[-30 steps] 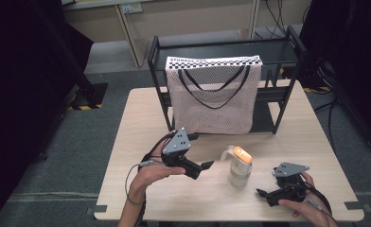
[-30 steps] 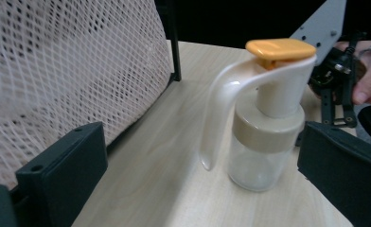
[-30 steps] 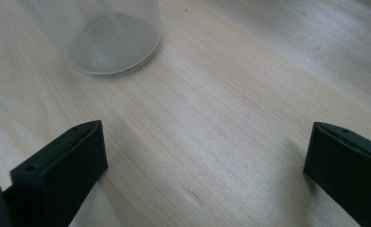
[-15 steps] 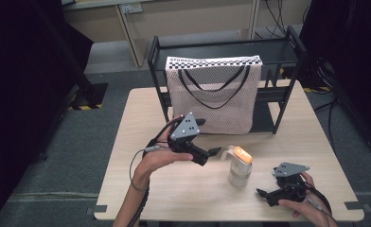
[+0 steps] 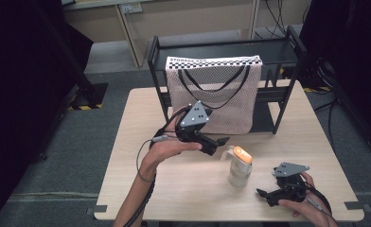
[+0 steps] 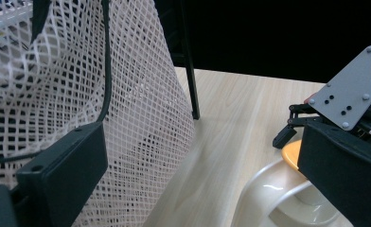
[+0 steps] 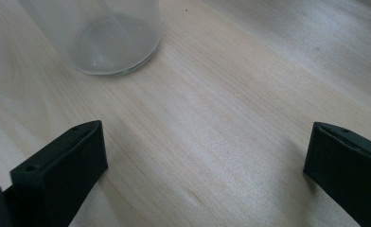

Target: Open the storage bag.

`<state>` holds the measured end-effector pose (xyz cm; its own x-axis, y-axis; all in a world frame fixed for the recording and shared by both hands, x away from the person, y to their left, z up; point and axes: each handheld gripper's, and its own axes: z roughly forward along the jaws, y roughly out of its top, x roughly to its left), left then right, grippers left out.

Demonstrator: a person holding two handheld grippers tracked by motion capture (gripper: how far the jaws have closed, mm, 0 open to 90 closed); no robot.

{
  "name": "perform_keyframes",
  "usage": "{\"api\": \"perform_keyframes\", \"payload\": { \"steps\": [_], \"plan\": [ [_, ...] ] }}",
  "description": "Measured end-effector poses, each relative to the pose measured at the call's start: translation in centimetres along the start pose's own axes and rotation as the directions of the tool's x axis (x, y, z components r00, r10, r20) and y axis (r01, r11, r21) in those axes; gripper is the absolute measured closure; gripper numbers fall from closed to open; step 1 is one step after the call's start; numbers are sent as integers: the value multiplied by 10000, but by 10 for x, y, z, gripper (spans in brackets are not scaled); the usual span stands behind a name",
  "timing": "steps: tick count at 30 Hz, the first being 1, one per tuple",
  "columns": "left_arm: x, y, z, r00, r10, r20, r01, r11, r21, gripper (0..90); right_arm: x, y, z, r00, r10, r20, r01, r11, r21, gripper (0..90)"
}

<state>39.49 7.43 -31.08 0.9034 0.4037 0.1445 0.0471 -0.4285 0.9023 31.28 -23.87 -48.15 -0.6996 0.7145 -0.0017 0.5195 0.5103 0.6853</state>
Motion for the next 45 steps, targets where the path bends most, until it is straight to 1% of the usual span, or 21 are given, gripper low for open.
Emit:
{"api": "perform_keyframes", "payload": {
  "steps": [4,7,15,19,21,25,27,28,29,30,31,32,34,35,36,37,39,42,43,44,45],
  "plan": [
    [3,4,2,9999,69,-122,-68,9999,87,20,0,0,0,10000,2,1,-2,10000,1,3],
    [8,8,6,9995,63,-311,-57,9998,207,20,0,0,0,10000,1,2,-1,10000,0,3],
    [12,14,12,9995,49,-324,-40,9996,271,22,0,0,0,10000,18,-4,-18,10000,-7,3],
    [17,19,18,9987,128,-500,-108,9991,400,23,0,0,0,10000,-6,0,6,10000,-11,3],
    [19,19,19,9983,136,-563,-111,9989,456,24,0,0,0,10000,-3,0,3,10000,-10,3],
    [26,20,28,9970,39,-776,13,9978,659,25,0,0,0,10000,1,-1,-1,10000,-10,3],
    [28,18,33,9971,-102,-751,157,9972,735,28,0,0,0,10000,8,-2,-8,10000,-5,3],
    [28,18,33,9971,-102,-751,157,9972,735,28,0,0,0,10000,8,-2,-8,10000,-5,3],
    [30,16,37,9968,-79,-790,149,9959,893,28,0,0,0,10000,-7,2,7,10000,-11,3],
    [30,16,37,9968,-79,-790,149,9959,893,29,0,0,0,10000,-7,2,7,10000,-11,3],
    [30,14,39,9970,-141,-762,212,9955,929,29,0,0,0,10000,-6,2,6,10000,-11,3],
    [30,12,40,9978,-167,-641,232,9945,1018,29,0,0,0,10000,-6,0,6,10000,-10,3],
    [29,11,40,9981,-170,-589,231,9943,1038,28,0,0,0,10000,10,-3,-10,10000,-6,3],
    [27,9,40,9990,-133,-419,179,9936,1117,28,0,0,0,10000,9,-5,-9,10000,-7,3],
    [27,9,40,9990,-133,-419,179,9936,1117,27,0,0,0,10000,-3,-2,3,10000,-11,3],
    [27,8,40,9993,-161,-327,196,9937,1100,27,0,0,0,10000,-3,-2,3,10000,-11,3],
    [25,7,37,9997,-221,-143,234,9945,1020,28,0,0,0,10000,-2,-1,2,10000,-11,3],
    [22,6,32,9992,-344,199,328,9966,755,29,0,0,0,10000,-3,0,3,10000,-10,3],
    [18,5,27,9976,-427,549,395,9975,586,29,0,0,0,10000,-1,-1,1,10000,-11,3],
    [18,5,27,9976,-427,549,395,9975,586,29,0,0,0,10000,-1,-1,1,10000,-11,3],
    [14,6,22,9951,-509,852,470,9978,467,29,0,0,0,10000,-12,-1,12,10000,-15,3]
  ]
}}
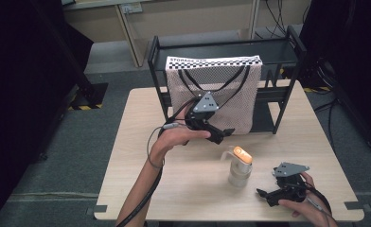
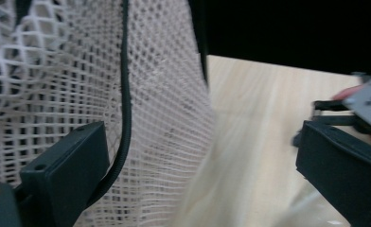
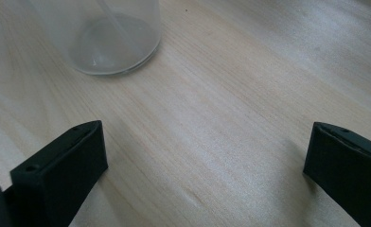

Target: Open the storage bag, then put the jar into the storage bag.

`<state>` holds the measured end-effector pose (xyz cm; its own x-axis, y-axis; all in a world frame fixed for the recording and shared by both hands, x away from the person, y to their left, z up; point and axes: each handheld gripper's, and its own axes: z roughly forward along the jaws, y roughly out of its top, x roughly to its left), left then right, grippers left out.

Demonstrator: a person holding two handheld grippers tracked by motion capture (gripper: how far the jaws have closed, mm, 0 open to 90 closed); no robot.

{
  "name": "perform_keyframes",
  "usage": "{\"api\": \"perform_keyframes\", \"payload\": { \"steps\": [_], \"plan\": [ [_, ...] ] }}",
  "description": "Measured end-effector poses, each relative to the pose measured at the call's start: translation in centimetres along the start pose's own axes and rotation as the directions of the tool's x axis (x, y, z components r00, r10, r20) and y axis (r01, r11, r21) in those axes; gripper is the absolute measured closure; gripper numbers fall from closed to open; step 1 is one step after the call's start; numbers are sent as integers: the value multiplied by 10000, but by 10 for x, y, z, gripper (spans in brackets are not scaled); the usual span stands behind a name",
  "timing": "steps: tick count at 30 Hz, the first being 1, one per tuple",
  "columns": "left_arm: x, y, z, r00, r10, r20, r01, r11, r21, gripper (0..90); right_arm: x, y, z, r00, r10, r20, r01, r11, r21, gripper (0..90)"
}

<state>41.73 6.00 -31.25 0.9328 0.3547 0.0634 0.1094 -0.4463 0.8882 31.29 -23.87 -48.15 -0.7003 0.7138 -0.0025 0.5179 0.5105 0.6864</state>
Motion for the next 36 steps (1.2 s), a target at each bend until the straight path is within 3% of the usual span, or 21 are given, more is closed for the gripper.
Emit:
{"api": "perform_keyframes", "payload": {
  "steps": [4,5,13,21,36],
  "plan": [
    [-4,0,-3,9998,15,221,-14,10000,-31,27,0,0,0,10000,34,-5,-34,10000,6,3],
    [-8,2,-9,9982,-41,594,51,9999,-164,27,0,0,0,10000,18,0,-18,10000,10,3],
    [-15,8,-21,9941,5,1082,34,9994,-357,27,0,0,0,10000,11,2,-11,10000,12,3],
    [-16,8,-27,9905,-128,1366,207,9982,-567,25,0,0,0,10000,10,2,-10,10000,13,3],
    [-20,11,-31,9889,-10,1487,103,9980,-623,23,0,0,0,10000,12,3,-12,10000,20,4]
  ]
}}
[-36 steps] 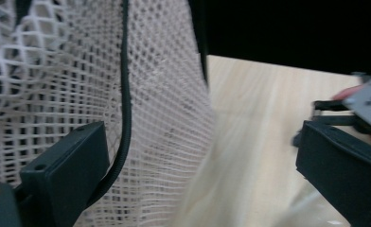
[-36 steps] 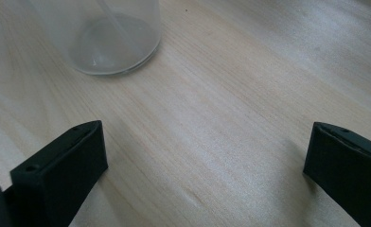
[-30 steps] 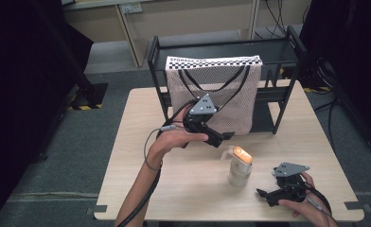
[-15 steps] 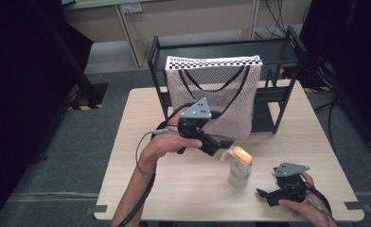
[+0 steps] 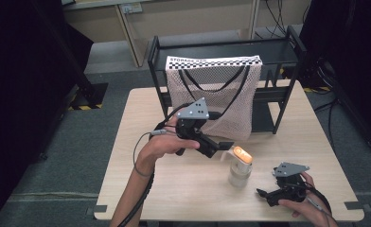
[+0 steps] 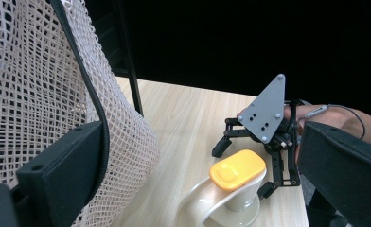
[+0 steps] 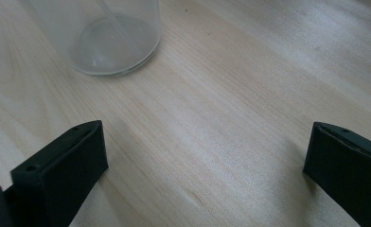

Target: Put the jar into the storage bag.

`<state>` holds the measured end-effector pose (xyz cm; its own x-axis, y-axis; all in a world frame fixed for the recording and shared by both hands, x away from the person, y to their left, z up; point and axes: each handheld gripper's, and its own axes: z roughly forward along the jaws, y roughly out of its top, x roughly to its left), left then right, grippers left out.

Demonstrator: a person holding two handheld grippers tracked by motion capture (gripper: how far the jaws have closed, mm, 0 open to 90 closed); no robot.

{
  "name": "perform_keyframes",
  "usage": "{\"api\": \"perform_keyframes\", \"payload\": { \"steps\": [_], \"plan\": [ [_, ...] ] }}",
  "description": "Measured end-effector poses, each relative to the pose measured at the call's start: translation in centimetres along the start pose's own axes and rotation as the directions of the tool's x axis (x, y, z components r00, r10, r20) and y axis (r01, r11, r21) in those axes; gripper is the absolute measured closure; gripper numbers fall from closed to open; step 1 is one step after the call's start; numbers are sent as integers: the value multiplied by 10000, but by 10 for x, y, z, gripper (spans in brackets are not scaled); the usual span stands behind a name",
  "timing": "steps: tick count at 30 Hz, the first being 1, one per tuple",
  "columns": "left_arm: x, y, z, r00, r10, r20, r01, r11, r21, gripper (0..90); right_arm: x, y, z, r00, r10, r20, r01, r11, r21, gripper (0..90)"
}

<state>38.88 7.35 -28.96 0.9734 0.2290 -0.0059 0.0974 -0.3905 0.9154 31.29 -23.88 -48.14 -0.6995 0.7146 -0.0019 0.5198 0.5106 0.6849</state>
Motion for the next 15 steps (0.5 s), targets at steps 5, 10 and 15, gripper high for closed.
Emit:
{"api": "perform_keyframes", "payload": {
  "steps": [5,10,15],
  "plan": [
    [-1,1,-1,10000,44,38,-44,10000,-15,22,-1,0,0,10000,9,-58,-10,10000,-65,33],
    [-2,2,-1,9999,127,31,-126,9999,-31,20,-2,1,-2,9995,147,-297,-163,9985,-528,45],
    [-3,2,-1,9999,140,43,-140,9999,-46,20,4,6,-8,9984,84,-566,-143,9944,-1045,52]
  ]
}}
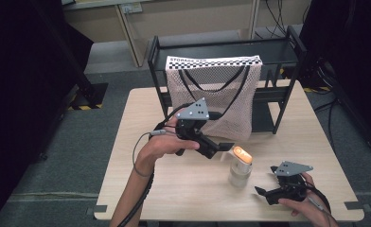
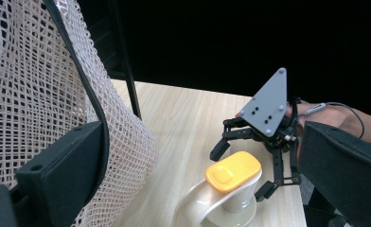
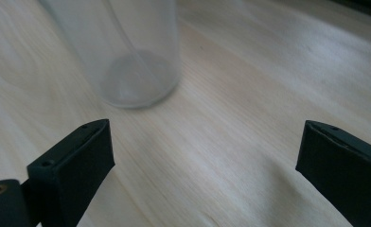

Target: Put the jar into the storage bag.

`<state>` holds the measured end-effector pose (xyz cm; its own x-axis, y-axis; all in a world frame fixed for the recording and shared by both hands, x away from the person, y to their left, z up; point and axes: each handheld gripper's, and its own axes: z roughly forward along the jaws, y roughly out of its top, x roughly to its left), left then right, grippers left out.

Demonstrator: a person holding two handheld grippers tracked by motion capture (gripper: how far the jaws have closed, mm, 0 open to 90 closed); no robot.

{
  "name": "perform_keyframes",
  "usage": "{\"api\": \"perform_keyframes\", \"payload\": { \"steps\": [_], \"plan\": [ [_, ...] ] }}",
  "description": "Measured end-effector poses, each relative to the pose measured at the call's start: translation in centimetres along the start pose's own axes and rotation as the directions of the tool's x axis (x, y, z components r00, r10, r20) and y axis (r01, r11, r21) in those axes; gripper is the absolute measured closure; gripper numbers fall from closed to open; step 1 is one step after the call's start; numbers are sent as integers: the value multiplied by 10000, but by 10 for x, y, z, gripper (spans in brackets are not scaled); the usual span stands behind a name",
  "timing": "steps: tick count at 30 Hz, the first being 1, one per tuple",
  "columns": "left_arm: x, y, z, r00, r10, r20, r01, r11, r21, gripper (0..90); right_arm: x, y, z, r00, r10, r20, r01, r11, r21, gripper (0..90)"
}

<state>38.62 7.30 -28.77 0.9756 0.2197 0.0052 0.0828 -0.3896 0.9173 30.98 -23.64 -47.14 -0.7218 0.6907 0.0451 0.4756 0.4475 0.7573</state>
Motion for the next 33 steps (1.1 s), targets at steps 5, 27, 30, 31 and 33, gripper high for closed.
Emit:
{"api": "perform_keyframes", "payload": {
  "steps": [5,27,30,31,33],
  "plan": [
    [-1,0,0,10000,22,-12,-22,10000,6,20,7,8,-9,9999,-113,-98,106,9976,-685,84],
    [-2,2,2,9998,164,-55,-164,9998,86,14,23,29,-22,9982,-323,-506,218,9803,-1962,142],
    [-3,2,2,9998,185,-62,-185,9998,88,13,25,32,-25,9977,-498,-453,386,9745,-2211,179],
    [-3,2,2,9998,200,-71,-199,9998,92,13,26,34,-25,9974,-588,-423,476,9721,-2296,184],
    [-3,2,2,9997,223,-66,-223,9997,83,13,27,36,-26,9971,-635,-422,516,9696,-2390,190]
  ]
}}
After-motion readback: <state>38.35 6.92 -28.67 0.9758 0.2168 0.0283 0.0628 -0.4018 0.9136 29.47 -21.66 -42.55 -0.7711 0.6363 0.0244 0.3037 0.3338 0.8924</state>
